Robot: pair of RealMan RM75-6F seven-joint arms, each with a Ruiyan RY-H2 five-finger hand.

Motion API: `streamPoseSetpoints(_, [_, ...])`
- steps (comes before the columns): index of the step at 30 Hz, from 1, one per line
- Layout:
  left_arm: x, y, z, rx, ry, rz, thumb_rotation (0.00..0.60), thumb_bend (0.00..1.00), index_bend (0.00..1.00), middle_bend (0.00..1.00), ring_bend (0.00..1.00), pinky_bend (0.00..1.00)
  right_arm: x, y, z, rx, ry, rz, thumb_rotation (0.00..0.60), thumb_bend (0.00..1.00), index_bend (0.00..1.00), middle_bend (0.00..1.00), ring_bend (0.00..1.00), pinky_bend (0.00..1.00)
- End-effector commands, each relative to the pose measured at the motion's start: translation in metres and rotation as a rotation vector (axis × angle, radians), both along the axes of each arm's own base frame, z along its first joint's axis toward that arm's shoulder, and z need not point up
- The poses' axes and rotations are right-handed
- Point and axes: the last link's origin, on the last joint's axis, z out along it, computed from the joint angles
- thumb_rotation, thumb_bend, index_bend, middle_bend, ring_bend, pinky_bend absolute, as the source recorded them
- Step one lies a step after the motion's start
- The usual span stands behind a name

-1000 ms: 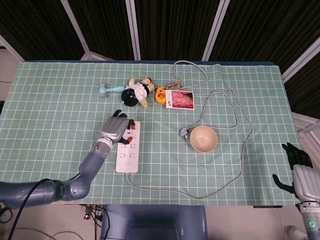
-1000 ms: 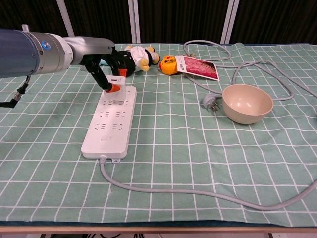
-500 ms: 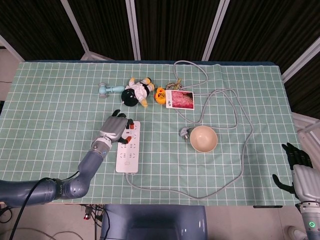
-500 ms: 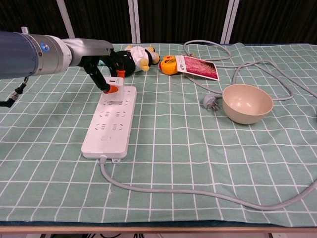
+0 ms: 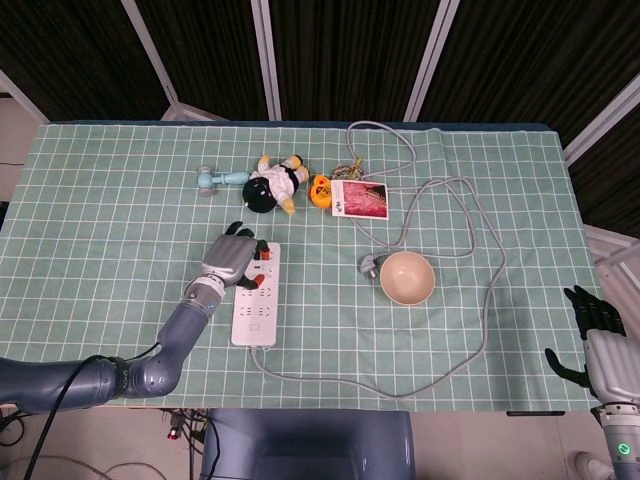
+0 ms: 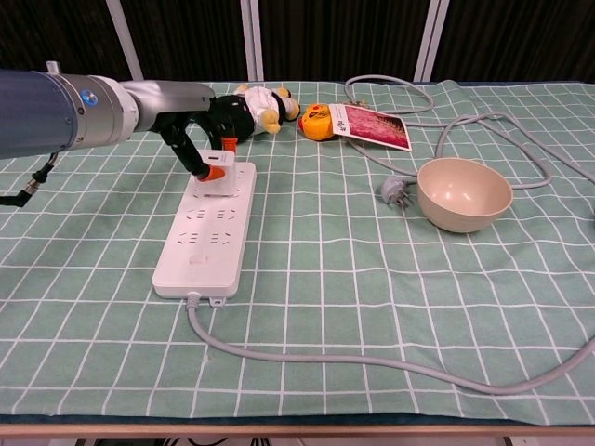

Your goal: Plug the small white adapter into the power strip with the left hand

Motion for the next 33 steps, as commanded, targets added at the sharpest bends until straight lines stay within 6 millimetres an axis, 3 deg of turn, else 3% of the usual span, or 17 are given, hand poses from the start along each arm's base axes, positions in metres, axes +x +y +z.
streamPoseSetpoints(1, [-0.001, 0.000, 0.000, 0.000, 0.001, 0.003, 0.600, 0.58, 0.65, 0.64, 0.15, 0.05, 0.000, 0.000, 0.000, 0.000, 0.000, 0.000, 0.600, 0.39, 0.00, 0.00, 0.00, 0.00])
streamPoseSetpoints(13, [-0.008, 0.000, -0.002, -0.007, -0.007, 0.011, 0.600, 0.58, 0.65, 0.65, 0.15, 0.05, 0.000, 0.000, 0.000, -0.003, 0.001, 0.001, 0.600, 0.39, 0.00, 0.00, 0.00, 0.00])
streamPoseSetpoints(33, [-0.034, -0.006, 0.000, 0.009, -0.059, 0.061, 0.600, 0.58, 0.65, 0.65, 0.15, 0.05, 0.000, 0.000, 0.000, -0.006, 0.003, 0.005, 0.600, 0.39, 0.00, 0.00, 0.00, 0.00])
